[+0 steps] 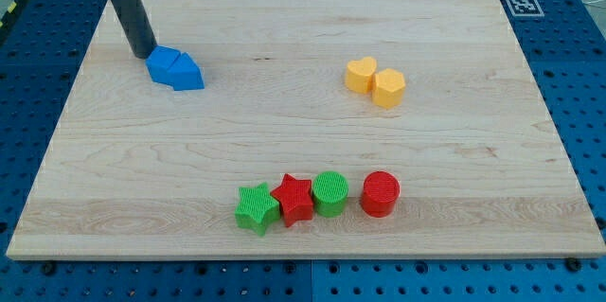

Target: Slide the blue cube slightly down

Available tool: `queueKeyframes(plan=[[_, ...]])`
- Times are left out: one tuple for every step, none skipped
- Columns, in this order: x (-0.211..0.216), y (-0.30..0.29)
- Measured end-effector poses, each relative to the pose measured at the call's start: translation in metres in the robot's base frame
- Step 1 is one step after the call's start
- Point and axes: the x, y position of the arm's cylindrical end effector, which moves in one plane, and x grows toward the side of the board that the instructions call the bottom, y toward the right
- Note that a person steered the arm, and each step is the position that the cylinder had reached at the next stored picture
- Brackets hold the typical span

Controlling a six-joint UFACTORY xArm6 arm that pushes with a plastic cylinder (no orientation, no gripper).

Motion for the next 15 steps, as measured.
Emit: queueKeyframes(plan=[[0.004, 0.0], [0.002, 0.0], [0.001, 0.0], [0.007, 0.0], [0.01, 0.0], [-0.001, 0.0], [-0.016, 0.007], [-0.016, 0.037], [-0.012, 0.045], [-0.009, 0.042], [-0.009, 0.023], [-0.008, 0.004], [-0.003, -0.004], [-0.001, -0.004], [-0.001, -0.005]])
